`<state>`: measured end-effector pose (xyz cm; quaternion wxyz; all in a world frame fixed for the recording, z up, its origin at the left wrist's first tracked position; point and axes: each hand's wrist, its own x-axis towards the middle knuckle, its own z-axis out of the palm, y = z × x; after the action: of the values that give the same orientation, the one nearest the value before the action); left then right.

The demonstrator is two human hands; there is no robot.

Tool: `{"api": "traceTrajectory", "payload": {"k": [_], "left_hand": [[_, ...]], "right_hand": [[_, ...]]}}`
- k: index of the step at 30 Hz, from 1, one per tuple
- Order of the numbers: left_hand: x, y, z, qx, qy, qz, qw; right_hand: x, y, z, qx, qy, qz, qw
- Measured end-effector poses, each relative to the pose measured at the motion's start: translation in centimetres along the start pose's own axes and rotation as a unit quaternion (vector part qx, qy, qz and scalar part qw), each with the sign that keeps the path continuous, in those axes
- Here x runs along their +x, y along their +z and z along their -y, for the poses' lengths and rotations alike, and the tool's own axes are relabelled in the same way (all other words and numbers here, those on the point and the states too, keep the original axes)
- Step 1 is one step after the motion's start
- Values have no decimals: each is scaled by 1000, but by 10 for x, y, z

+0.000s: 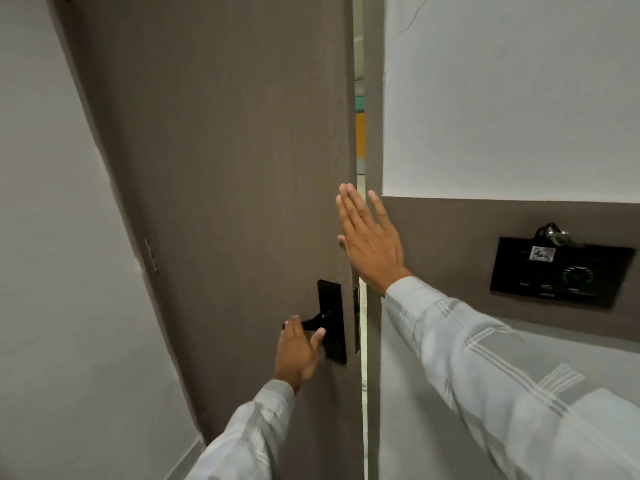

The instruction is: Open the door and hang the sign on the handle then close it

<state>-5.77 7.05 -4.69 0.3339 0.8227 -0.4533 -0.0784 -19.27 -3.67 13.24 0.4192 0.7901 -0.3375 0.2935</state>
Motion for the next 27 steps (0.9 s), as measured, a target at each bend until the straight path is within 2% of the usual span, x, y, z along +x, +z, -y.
{"api": "traceTrajectory", "payload": {"k": [3, 8, 12, 14, 17, 20, 24, 27], "left_hand": [[19, 14, -15, -14, -55, 25, 998], [43, 35, -15, -106, -89, 60, 989], [53, 40, -22, -88, -96, 54, 990], [57, 39, -21, -61, -56, 22, 996], [70, 35, -10, 57, 64, -82, 993], [74, 28, -5, 133, 112, -90, 981], [78, 13, -1, 138, 160, -65, 975], [86, -13, -1, 151, 212, -97, 961]], "right_hand": [[14, 3, -5, -38, -11, 20, 999], [40, 6, -3, -64, -20, 70, 995], [49, 9, 1, -65, 5, 83, 994], [53, 11, 0, -73, 11, 94, 993], [56, 16, 0, -82, 6, 104, 991], [57, 17, 0, -82, 9, 112, 990], [59, 17, 0, -91, 9, 125, 988], [62, 15, 1, -101, 10, 139, 985]]}}
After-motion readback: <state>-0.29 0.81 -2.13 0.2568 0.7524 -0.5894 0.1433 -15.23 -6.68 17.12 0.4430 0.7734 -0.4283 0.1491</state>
